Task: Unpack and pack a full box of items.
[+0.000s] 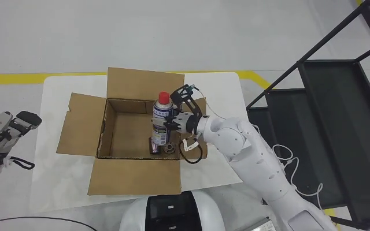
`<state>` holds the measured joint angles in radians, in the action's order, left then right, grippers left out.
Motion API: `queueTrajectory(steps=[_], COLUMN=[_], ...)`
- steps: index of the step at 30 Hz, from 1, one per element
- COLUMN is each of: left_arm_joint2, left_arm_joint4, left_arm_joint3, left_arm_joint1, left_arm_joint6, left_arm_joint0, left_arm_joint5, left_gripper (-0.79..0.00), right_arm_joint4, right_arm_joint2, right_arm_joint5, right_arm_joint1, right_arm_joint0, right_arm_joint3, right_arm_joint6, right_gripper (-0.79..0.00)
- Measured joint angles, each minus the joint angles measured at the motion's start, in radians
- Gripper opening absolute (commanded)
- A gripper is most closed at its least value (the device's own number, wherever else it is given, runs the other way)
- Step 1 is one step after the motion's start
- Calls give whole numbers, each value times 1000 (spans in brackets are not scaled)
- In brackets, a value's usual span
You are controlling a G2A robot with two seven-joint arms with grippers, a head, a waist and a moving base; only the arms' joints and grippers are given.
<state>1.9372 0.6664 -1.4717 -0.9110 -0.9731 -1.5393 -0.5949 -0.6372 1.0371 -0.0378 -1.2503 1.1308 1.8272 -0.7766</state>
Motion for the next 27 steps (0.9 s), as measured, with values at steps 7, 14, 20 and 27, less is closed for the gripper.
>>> queueTrajectory(steps=[7,14,20,27], left_arm_joint2=[0,0,0,0], left_arm_joint4=[0,0,0,0], left_arm_joint3=[0,0,0,0], left_arm_joint1=[0,0,0,0], left_arm_joint6=[0,0,0,0], left_arm_joint0=[0,0,0,0], left_arm_joint5=[0,0,0,0], left_gripper=[0,0,0,0], right_arm_joint4=[-4,-4,-4,-28], right_arm_joint2=[-67,-69,-69,-83], right_arm_joint5=[62,58,58,57], right_arm_joint1=[-18,-19,-19,-20], right_arm_joint0=[-43,-45,-45,-52], right_arm_joint3=[-71,-75,-75,-79], right_arm_joint6=[25,39,39,27], right_gripper=[-785,-785,-785,-785])
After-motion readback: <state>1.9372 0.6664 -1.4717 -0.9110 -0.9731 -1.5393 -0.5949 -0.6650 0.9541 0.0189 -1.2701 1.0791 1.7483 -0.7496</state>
